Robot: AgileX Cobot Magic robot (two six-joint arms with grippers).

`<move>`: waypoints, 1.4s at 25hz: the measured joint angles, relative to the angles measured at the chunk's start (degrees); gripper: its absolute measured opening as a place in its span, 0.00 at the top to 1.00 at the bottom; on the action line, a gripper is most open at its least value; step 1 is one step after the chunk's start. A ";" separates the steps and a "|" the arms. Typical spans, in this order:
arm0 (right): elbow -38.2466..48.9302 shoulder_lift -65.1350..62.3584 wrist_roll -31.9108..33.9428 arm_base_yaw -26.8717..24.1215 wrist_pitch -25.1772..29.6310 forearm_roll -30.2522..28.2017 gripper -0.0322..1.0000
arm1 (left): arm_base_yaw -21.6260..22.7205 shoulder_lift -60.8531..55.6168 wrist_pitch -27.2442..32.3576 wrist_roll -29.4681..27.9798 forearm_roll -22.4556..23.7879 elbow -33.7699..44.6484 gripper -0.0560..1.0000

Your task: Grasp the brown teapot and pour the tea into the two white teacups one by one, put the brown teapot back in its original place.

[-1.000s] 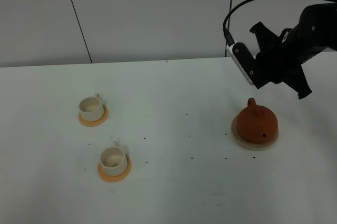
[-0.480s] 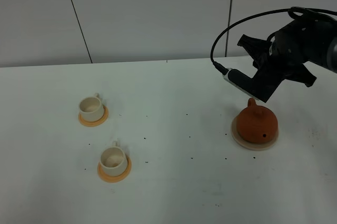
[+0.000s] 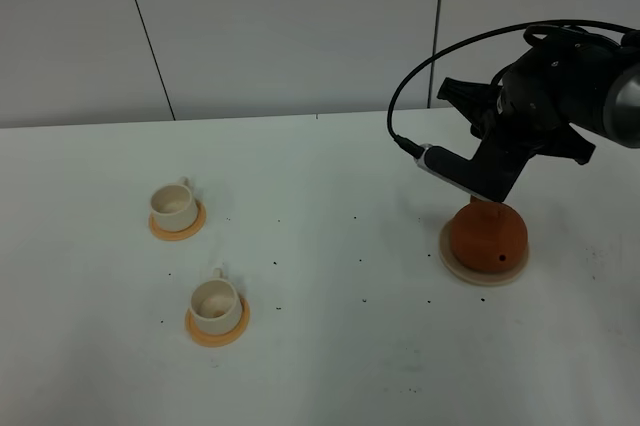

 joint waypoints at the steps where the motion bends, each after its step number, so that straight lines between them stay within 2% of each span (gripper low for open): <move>1: 0.00 0.00 0.00 0.18 0.61 0.00 0.74 | 0.00 0.00 0.00 0.00 0.00 0.00 0.90; 6: 0.00 0.43 0.00 0.50 1.45 0.39 0.73 | 0.00 0.00 0.00 0.00 0.00 0.00 0.90; 9: 0.00 1.49 0.01 0.67 -0.53 1.81 0.73 | 0.00 0.00 0.00 0.00 0.00 0.00 0.90; 15: 0.00 1.71 0.01 1.46 -6.15 10.99 0.74 | 0.00 0.00 0.00 0.00 0.00 0.00 0.89; 22: 0.00 2.11 -0.04 1.54 -6.38 20.13 0.74 | 0.00 0.00 0.00 0.00 0.00 0.00 0.89; 35: 0.00 5.26 -0.04 1.03 -6.89 21.05 0.75 | 0.00 0.00 0.00 0.00 0.00 0.00 0.87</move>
